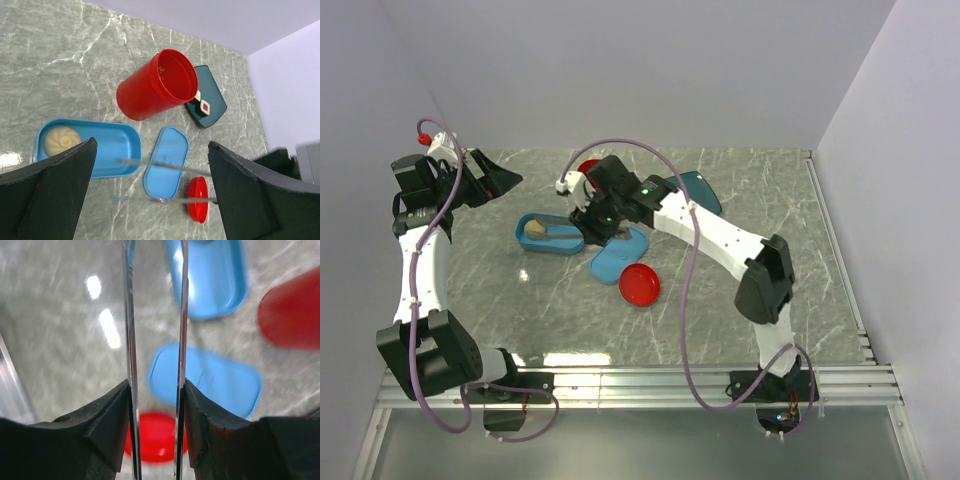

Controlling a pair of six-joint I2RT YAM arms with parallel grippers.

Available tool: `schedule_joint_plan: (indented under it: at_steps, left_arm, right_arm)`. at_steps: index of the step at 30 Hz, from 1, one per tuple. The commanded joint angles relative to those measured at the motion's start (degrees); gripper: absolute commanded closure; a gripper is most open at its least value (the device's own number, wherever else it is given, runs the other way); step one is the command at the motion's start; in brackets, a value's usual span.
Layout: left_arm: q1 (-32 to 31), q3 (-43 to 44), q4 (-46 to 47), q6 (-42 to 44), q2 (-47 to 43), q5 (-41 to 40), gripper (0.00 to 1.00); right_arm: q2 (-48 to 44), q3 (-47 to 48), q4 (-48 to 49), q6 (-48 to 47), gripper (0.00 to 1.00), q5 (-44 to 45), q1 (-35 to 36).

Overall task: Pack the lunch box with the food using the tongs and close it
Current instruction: Pick up the food using the clamp

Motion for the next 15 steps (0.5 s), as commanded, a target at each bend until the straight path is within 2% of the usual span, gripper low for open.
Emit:
schedule_joint_plan:
  at_steps: [1,4,8,12,15]
  left_arm:
    - [0.16,2.41,2.43,1.18,-1.20,0.27,0.01]
    - [0.16,1.88,3.66,0.75,-1.46,0.71,0.00]
    - [0.25,2.23,3.75,0.66,-0.93,1.33,0.01]
    - [0.16,2.41,4.01,0.48,-0.67,1.68,0.01]
    - [0.16,2.41,4.01,0.22,-0.41,2.20,0.00]
  right_arm:
    - [-6.46,-5.37,-2.93,-5.10,0.50,-3.17,-0.80]
    - [-10.50,-10.55,-4.61,-5.63,0.52,-3.43,-3.25]
    - [-15.51,-15.65,-7.84,-5.80,0.53,-4.49,-10.36]
    - [-18.50,-18.12,-10.93,-8.08,0.53,-5.46,-22.20]
    - [-19.39,-19.70,-12.08,-10.80,0.53,-3.88,-27.24]
